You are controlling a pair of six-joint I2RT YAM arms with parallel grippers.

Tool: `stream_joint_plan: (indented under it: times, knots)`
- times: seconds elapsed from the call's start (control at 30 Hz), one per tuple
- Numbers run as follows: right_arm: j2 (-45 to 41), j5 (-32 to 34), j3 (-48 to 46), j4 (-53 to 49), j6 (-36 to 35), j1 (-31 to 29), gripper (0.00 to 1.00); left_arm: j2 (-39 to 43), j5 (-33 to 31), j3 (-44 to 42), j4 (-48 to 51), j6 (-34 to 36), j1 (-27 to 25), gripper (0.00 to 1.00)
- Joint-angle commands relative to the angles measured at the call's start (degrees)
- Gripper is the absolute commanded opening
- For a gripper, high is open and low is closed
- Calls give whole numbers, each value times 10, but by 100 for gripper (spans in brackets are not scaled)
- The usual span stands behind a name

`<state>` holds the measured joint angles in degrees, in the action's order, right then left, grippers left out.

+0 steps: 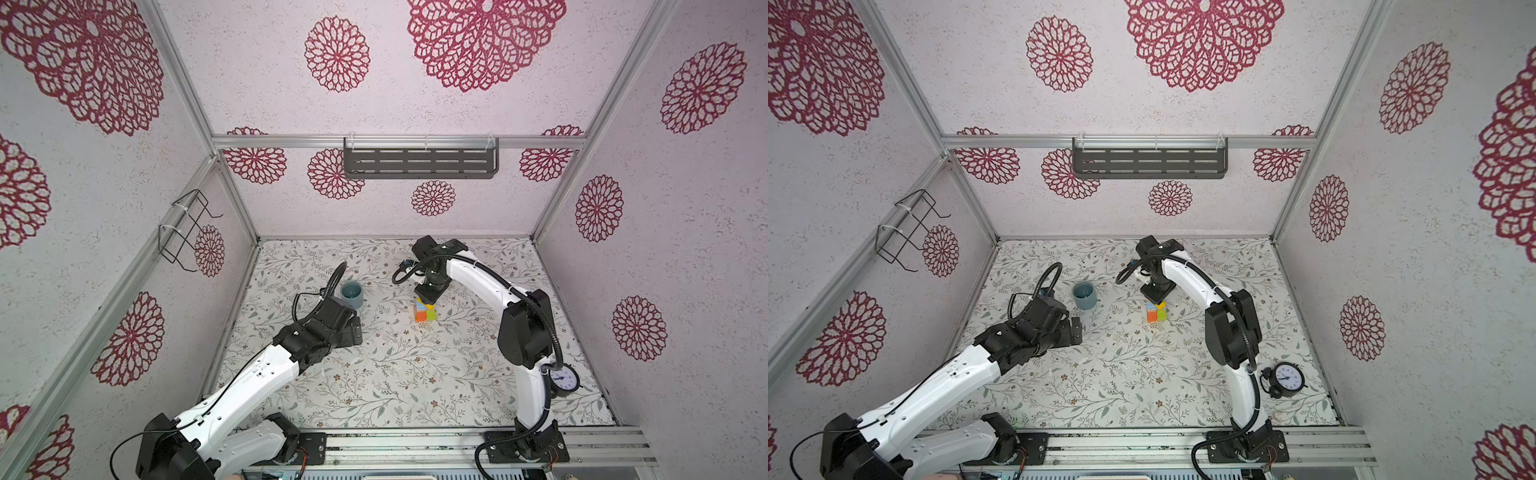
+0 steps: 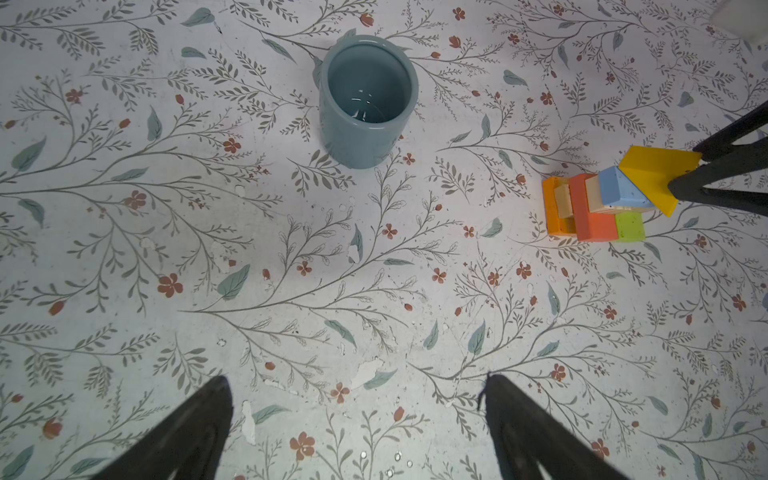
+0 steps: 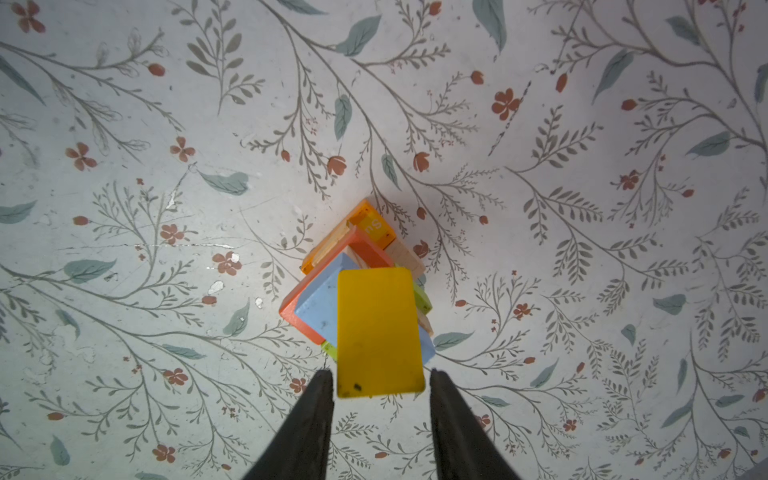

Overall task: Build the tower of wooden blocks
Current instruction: 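Lower the yellow block onto the top of the stack and open the right gripper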

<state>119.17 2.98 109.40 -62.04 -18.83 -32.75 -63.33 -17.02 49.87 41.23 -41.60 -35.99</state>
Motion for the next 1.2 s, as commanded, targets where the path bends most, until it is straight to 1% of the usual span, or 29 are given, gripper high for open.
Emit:
stream_joint_plan:
  times: [0.0, 0.2, 0.37, 0.57, 0.93, 1.03, 1.17]
  knots:
    - [-3, 5, 18, -12, 4, 4, 40, 9, -3, -3, -7, -1, 5, 97]
    - [-1, 2, 21, -12, 4, 4, 36, 4, -5, -3, -7, 1, 5, 97]
    - [1, 3, 25, -14, 4, 4, 36, 4, -4, -3, -8, 1, 6, 97]
    - [5, 6, 31, -15, 5, 4, 33, 8, -5, -5, -5, 1, 5, 97]
    - [8, 13, 31, -13, 5, 4, 33, 11, -5, -8, -5, 0, 7, 97]
    - [7, 19, 31, -13, 7, 4, 40, 13, -3, -7, -4, 2, 7, 97]
    - [3, 21, 29, -12, 8, 4, 46, 19, -4, -5, -5, 5, 8, 97]
